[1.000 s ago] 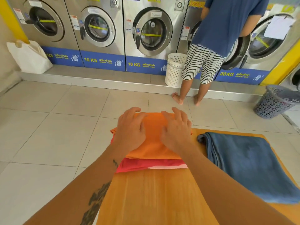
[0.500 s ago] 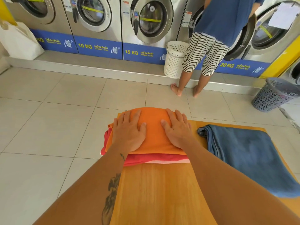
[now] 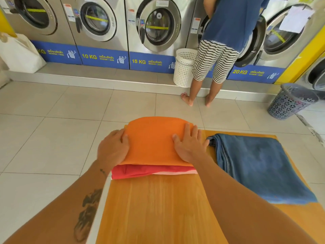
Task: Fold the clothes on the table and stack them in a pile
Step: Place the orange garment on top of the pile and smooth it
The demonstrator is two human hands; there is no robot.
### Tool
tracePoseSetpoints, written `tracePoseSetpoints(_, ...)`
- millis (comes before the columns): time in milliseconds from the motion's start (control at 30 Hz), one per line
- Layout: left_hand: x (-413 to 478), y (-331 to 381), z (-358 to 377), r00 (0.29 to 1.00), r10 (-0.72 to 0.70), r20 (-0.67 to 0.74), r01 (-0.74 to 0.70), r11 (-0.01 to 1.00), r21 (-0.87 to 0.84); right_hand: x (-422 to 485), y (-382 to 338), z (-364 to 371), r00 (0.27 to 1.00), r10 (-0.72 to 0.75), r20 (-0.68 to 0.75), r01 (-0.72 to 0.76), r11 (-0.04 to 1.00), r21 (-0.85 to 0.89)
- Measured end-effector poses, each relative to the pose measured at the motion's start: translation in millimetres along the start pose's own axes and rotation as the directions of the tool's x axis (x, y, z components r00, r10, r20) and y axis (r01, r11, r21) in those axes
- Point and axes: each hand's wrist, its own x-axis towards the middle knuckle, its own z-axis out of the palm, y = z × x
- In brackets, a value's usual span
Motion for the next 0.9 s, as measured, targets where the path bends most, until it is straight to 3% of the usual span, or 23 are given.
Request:
tracePoseSetpoints(100, -11.5, -9.6, -12.5, 0.985, 0.038, -0.171, -0.052, 0.996, -0.077, -24.3, -4.0, 12.4, 0.981, -0.114, -0.157, 0.117, 0.993, 0.01)
tracePoseSetpoints(167, -23.1, -2.5, -16.5, 0.965, 0.107, -0.24, -0.136, 0.985, -0.109, -46.6, 5.3, 26.8, 0.981, -0.152, -0.116, 0.161, 0.985, 0.066)
tracePoseSetpoints(267, -37.0, 9.8, -19.2, 0.926, 0.188, -0.327, -0.23, 0.969, -0.095, -52.3, 12.2, 27.6, 0.995, -0.052, -0.08, 0.064, 0.986, 0.152)
tracePoseSetpoints(367, -37.1, 22.5, -16.0, 0.867, 0.322, -0.381, -0.353, 0.936, -0.013, -35.1, -8.7, 12.8, 0.983, -0.033, -0.182, 0.042, 0.998, 0.05)
tracePoseSetpoints(433, -32.4, 34.9, -6.1, 0.867, 0.37, -0.333, -0.388, 0.921, 0.012, -20.0, -27.1, 5.4, 0.967, -0.148, -0.21, 0.148, 0.989, -0.014)
tracePoseSetpoints(500, -28.5, 42.5, 8.5, 0.912, 0.321, -0.256, -0.326, 0.945, 0.023, -4.7, -37.0, 3.1, 0.971, -0.198, -0.134, 0.199, 0.98, -0.007)
tracePoseSetpoints(633, -26.5, 27.4, 29.9, 0.986, 0.146, -0.076, -0.143, 0.989, 0.043, 11.0, -25.6, 7.3, 0.993, -0.112, 0.027, 0.112, 0.993, 0.025)
tracePoseSetpoints(767, -23.1, 18.4, 15.2, 0.986, 0.132, 0.1, -0.147, 0.975, 0.164, 9.5, -21.1, -1.9, 0.993, -0.077, 0.092, 0.077, 0.997, 0.007)
tracePoseSetpoints(900, -33.7, -8.8, -25.7, 0.974, -0.029, 0.226, -0.065, 0.917, 0.395, -10.3, -0.9, -22.4, 0.99, 0.014, 0.142, -0.006, 0.998, -0.058)
